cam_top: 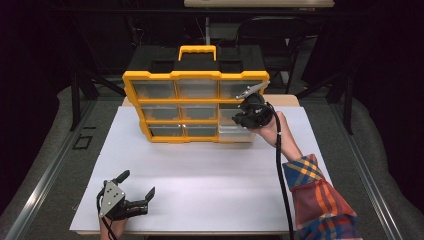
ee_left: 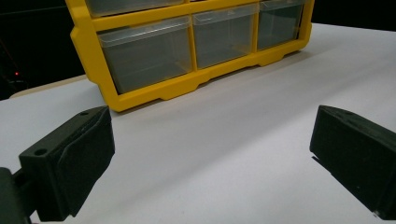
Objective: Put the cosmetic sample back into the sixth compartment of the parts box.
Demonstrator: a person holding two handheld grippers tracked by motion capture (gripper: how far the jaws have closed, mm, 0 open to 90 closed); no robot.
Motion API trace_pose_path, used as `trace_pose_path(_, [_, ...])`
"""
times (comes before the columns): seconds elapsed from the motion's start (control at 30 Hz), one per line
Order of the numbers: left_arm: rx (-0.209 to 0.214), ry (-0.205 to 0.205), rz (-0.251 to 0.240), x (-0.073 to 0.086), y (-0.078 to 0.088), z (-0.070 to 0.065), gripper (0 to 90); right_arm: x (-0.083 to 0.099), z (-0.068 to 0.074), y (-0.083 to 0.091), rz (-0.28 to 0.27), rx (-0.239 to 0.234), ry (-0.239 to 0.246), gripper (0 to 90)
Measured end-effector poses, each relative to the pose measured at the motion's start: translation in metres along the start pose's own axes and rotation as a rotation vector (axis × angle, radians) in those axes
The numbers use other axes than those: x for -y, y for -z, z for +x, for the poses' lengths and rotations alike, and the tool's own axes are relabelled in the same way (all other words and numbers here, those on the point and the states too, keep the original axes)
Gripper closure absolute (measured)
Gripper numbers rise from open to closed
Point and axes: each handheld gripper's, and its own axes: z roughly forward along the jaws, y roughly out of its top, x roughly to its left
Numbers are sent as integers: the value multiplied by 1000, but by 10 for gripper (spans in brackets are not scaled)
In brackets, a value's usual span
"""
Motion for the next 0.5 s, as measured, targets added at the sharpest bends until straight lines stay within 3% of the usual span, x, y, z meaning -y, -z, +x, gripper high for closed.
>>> trace_pose_path(0.1, [1, -1, 0, 0, 0, 0, 0, 0, 0, 0, -4, 0, -2, 796])
trace_pose_path(0.5, [-2, -1, 0, 0, 1, 0, 0, 1, -7, 22, -104, 26, -63, 411])
